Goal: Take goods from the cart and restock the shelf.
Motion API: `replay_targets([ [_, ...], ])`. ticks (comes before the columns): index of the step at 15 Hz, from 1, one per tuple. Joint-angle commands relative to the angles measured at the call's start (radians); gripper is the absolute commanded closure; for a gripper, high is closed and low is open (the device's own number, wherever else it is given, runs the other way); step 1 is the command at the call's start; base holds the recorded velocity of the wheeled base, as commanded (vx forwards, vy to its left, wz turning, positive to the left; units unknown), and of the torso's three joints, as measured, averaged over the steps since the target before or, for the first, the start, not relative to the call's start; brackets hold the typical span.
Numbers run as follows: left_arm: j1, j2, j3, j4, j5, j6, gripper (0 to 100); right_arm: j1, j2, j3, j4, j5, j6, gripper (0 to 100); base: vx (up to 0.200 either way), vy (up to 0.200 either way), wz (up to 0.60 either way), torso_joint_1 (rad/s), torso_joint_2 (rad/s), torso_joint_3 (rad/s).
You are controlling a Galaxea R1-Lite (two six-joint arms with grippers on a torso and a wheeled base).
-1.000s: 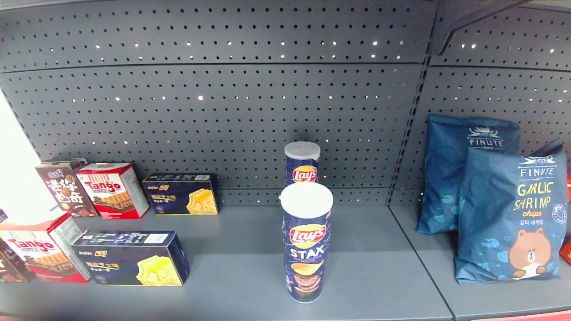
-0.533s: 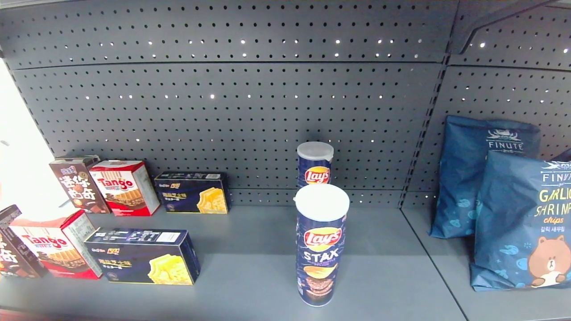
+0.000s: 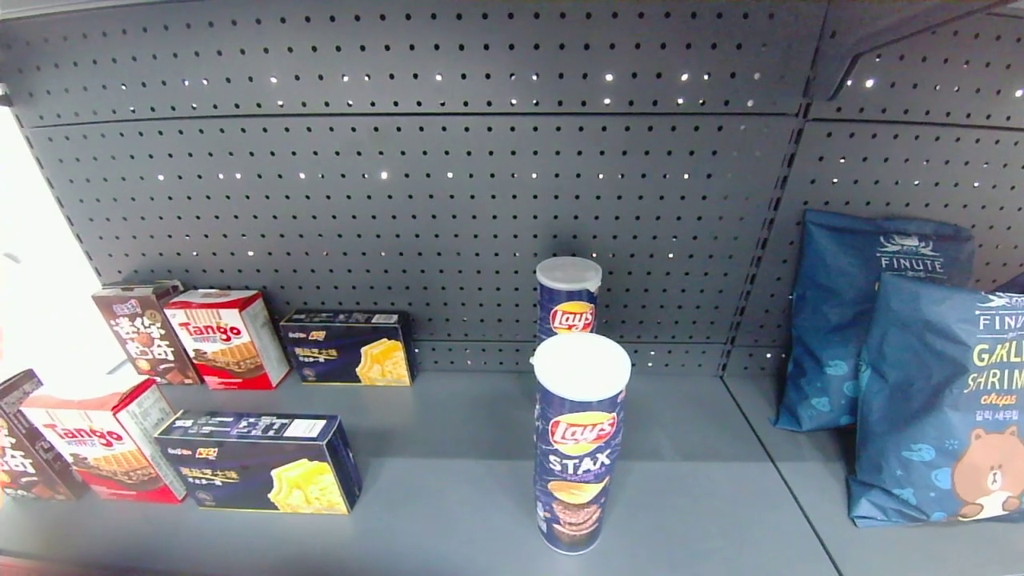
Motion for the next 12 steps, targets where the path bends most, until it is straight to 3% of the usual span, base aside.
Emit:
replay_targets([
  [1,0.000,0.000,0.000,0.000,0.000,0.002,0,0.000,0.001,0.000,0.000,0.000,0.000,0,0.000,0.000,0.00,0.000,0.00,0.000],
  [3,0.000,0.000,0.000,0.000,0.000,0.002,0,0.000,0.001,0.000,0.000,0.000,0.000,0,0.000,-0.100,0.00,0.001,0.00,-0.001],
  [12,0.000,0.000,0.000,0.000,0.000,0.000,0,0.000,0.001,0.000,0.000,0.000,0.000,0,0.000,0.000,0.00,0.000,0.00,0.000],
])
